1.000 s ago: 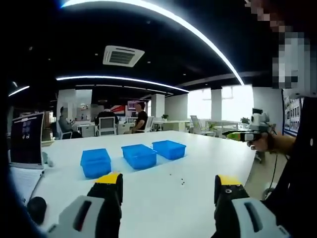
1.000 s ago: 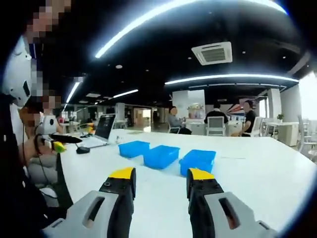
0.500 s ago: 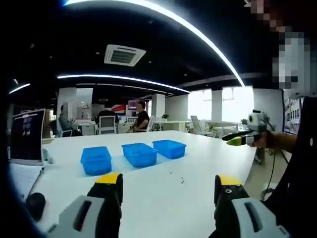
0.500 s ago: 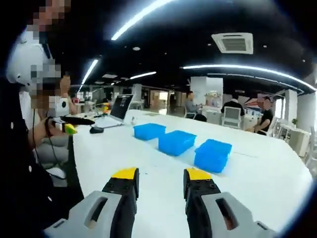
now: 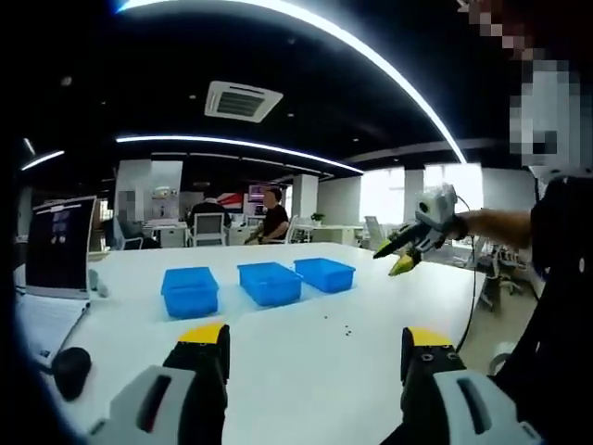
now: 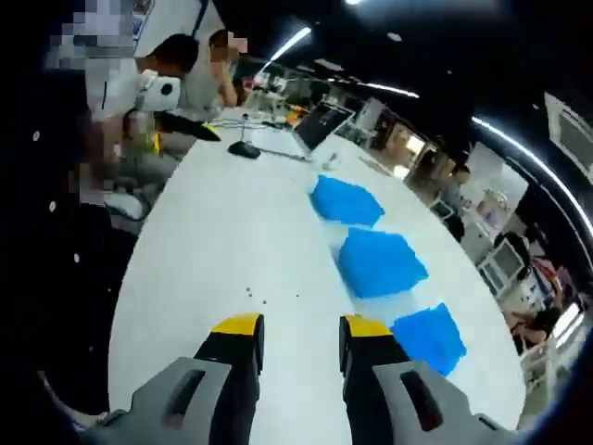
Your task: Pick up the resistors one by one and place each resistor into its matching bin, sorting the parts by color and model until every resistor is separated into the correct bin for its type
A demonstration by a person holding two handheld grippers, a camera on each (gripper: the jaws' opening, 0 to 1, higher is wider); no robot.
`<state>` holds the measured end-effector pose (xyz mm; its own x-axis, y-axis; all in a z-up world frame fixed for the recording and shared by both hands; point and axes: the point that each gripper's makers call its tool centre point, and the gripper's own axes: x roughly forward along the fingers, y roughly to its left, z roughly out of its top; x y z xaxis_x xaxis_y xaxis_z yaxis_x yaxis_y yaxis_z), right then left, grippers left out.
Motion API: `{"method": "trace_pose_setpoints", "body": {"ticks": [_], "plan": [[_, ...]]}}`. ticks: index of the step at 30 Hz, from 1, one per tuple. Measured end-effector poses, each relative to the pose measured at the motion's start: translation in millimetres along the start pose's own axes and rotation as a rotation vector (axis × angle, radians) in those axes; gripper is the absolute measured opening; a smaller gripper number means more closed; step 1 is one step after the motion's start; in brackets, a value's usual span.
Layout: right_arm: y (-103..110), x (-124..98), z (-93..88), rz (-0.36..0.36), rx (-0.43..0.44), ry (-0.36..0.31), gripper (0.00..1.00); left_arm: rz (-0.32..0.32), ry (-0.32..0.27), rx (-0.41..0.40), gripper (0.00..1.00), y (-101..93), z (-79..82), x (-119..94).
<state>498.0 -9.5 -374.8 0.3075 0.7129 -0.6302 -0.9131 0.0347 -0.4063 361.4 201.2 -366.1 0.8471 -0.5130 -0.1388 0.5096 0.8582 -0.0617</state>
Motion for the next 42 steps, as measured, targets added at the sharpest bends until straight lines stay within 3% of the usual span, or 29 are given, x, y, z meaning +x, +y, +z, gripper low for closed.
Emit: {"method": "trace_pose_setpoints", "body": {"ticks": [6,14,20,31,42], "plan": [[-5.2,41.9,6.2,0.159,-0.224,0.079,0.34,0.025,-0.011,-0.004,0.76,3.5,2.6,-8.7],[4.5,93.2,-9.1,0.379,-0.527,0.215,0.31,0.04,0.002,-0.009,0.76,3.9,-1.6,-15.4],[7.6,112.3,-19.8,0.497,-0.653,0.296,0.27,0.049,0.004,-0.015,0.76,7.2,-2.7,-17.6],[13.6,123.0,-36.2,0.612,-0.71,0.36,0.21,0.069,0.005,-0.031,0.75,12.7,-7.7,-20.6],[10.6,126.3,-42.2,0.671,-0.745,0.41,0.13,0.067,0.007,-0.042,0.75,12.5,-11.2,-19.4]]}}
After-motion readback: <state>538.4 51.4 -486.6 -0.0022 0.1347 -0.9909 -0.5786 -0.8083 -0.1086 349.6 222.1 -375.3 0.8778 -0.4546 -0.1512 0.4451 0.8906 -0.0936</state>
